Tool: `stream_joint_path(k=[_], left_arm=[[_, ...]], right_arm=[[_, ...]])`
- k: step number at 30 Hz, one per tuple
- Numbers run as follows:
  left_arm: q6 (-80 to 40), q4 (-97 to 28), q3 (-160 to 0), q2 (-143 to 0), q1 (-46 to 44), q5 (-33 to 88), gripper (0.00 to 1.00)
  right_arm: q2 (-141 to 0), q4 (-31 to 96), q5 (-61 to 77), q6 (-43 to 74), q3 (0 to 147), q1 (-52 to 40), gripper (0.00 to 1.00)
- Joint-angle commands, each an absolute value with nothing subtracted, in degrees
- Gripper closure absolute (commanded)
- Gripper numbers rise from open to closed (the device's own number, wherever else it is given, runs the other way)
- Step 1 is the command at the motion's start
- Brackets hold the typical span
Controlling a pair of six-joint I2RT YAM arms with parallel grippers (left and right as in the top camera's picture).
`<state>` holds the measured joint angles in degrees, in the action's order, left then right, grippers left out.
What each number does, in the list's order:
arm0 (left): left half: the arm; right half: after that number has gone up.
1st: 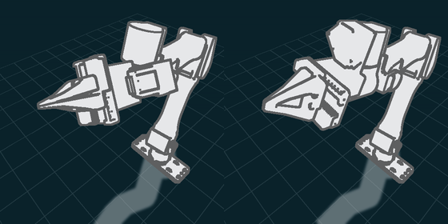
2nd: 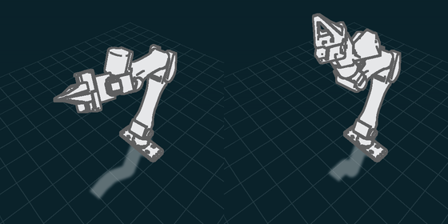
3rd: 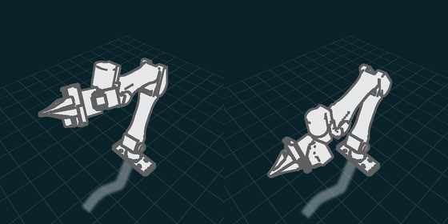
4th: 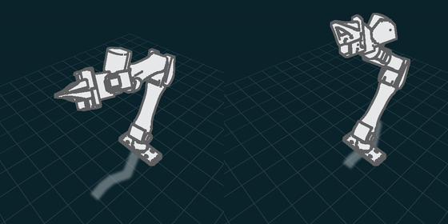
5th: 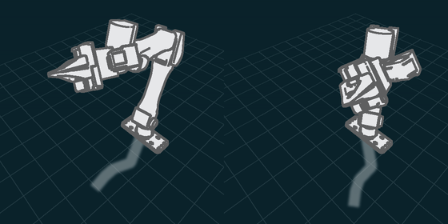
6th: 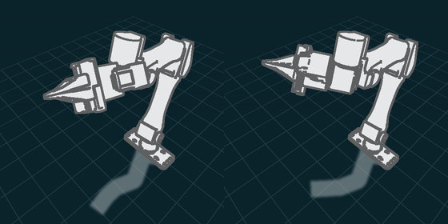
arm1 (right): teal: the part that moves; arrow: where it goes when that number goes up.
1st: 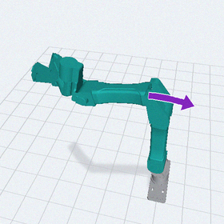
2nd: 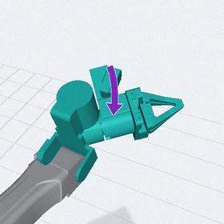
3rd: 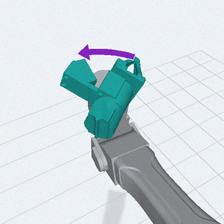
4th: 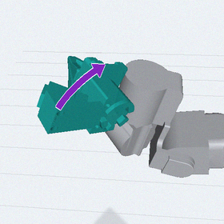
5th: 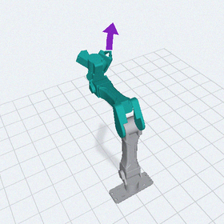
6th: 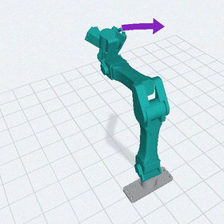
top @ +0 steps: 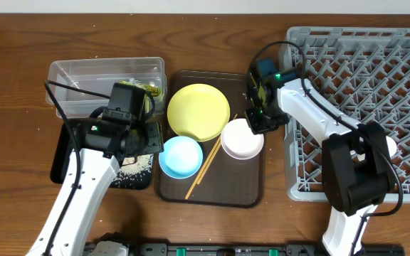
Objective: Sort waste into correct bins and load items into the dishwasher rack
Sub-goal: 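Reach the right gripper to the pink bowl and grasp it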
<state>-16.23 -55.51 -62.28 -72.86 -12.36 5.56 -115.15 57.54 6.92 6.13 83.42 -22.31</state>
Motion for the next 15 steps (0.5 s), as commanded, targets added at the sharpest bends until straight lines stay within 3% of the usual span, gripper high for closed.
stream_joint_path(k=[1,8,15], left_arm=[[-15.7,-55.7,-62.1,-72.7,-12.0,4.4,0.41],[-15.7,-55.7,-62.1,-72.7,-12.0,4.4,0.41],[-15.7,-55.7,-62.1,-72.7,-12.0,4.4,0.41]], right_arm=[[-115.4,58.1,5.8,6.4,83.4,-22.4,0.99],[-113.8,59.6,5.8,6.4,83.7,-21.1,0.99],[-103.0,58.6,-0.8,6.4,84.9,-18.2,0.99]])
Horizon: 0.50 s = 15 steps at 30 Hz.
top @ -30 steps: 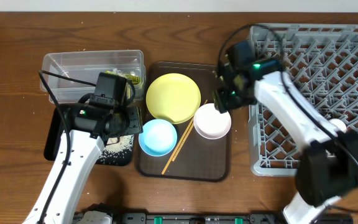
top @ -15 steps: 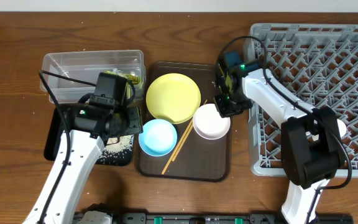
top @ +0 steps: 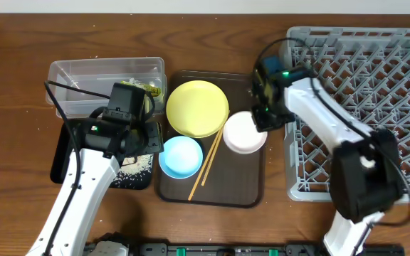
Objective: Sort waste into correct bins and load items into the dishwasher rack
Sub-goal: 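Reach the right gripper to the pink bowl and grasp it, then carry the pink bowl with the right gripper into the dish rack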
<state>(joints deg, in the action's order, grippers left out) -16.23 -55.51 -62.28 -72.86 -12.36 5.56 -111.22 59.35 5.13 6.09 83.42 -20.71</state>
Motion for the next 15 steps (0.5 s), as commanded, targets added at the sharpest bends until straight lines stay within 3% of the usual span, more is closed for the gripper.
stream_joint_path(k=[1,15], left_arm=[[-15.7,-55.7,-62.1,-72.7,-12.0,4.4,0.41],[-15.7,-55.7,-62.1,-72.7,-12.0,4.4,0.41]], right_arm=[[-101.2,57.9,-2.9,6.4,84.9,-17.8,0.99],[-89.1,47.8,-23.8,7.8,84.9,-12.9,0.99]])
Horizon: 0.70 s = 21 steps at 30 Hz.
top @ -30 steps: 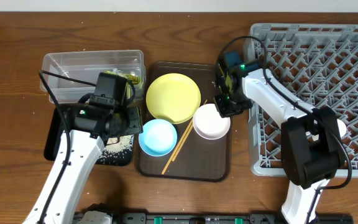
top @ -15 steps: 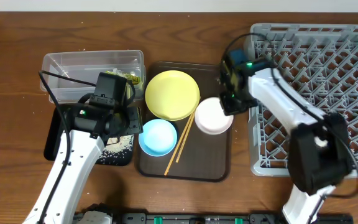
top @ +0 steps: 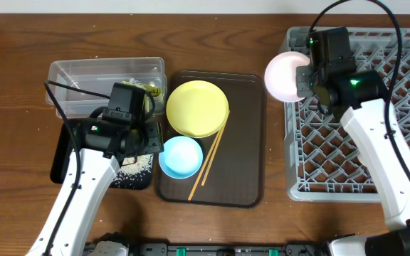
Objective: Sort waste into correct bins and load items into the dishwasher rack
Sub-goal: 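Carry the pink bowl with the right gripper into the dish rack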
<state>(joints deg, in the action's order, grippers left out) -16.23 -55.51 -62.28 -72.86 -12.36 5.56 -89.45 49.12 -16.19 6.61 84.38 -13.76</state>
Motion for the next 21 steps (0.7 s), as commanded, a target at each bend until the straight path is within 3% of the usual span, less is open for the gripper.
stream_joint_path(k=[1,8,21], left_arm=[[-15.7,-55.7,-62.1,-72.7,-12.0,4.4,0.41],[-15.7,-55.7,-62.1,-72.7,-12.0,4.4,0.41],[-15.7,-55.7,-62.1,-72.7,-12.0,4.4,0.41]], right_arm=[[-89.3,47.0,-26.2,8.5,84.9,-12.7,0.99],[-92.3,36.5,-45.6,10.5,84.8,-10.9,0.99],[-105.3,19.6,-51.2,7.2,84.9,-7.3,0.99]])
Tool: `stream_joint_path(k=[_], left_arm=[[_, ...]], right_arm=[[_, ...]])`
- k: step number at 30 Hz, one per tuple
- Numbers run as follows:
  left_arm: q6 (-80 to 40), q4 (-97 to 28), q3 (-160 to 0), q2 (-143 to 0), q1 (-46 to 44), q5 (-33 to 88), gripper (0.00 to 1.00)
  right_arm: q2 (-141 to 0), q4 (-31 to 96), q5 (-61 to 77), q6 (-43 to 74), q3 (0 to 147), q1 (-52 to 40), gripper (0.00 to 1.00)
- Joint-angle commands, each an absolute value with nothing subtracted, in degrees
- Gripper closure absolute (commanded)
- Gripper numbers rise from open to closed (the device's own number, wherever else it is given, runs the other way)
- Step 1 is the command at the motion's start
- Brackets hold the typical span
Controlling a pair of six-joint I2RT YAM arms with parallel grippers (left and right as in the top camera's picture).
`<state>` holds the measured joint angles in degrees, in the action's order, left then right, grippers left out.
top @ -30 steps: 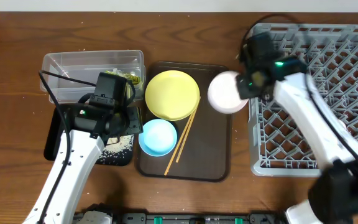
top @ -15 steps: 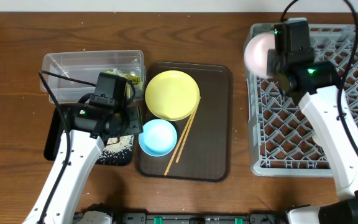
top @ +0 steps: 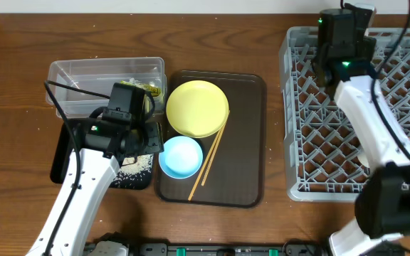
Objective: Sort waste into correct bins and load items into the dishwasher rack
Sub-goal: 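Carry the pink bowl with the right gripper into the dish rack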
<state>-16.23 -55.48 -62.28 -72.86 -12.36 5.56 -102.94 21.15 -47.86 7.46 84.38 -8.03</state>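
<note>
A yellow plate (top: 198, 108), a light blue bowl (top: 181, 156) and a pair of wooden chopsticks (top: 209, 161) lie on the brown tray (top: 248, 142). To the right stands the grey dishwasher rack (top: 404, 128). My right gripper (top: 335, 70) hangs over the rack's far left part, its fingers hidden under the wrist. No white bowl shows in this view. Left of the blue bowl, my left gripper (top: 135, 141) sits over the black tray (top: 137, 173) of crumbs, with its fingers covered by its own body.
A clear plastic bin (top: 105, 75) with a yellow wrapper (top: 148, 89) in it stands at the back left, behind the black tray. The rack fills the right side up to the table's far edge.
My right gripper held the white bowl at the rack's left rim; it is now further back over the rack and the bowl no longer shows. The left arm is unchanged.
My right gripper was at the white bowl on the brown tray, beside the yellow plate. Then the bowl sat slightly shifted with the gripper on its rim. Then it hung in the gripper at the rack's left edge. Now the gripper is over the rack, bowl unseen.
</note>
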Motion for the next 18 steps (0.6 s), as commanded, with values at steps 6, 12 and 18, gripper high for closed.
stream_joint_path(k=[6,12,18], left_arm=[[-15.7,-55.7,-62.1,-72.7,-12.0,4.4,0.41],[-15.7,-55.7,-62.1,-72.7,-12.0,4.4,0.41],[-15.7,-55.9,-62.1,-72.7,-12.0,4.5,0.41]], right_arm=[[-109.3,15.6,-51.2,6.8,84.9,-7.6,0.99],[-111.4,12.5,-51.2,6.7,84.9,-7.6,0.99],[-112.6,11.1,-51.2,6.7,84.9,-7.6,0.99]])
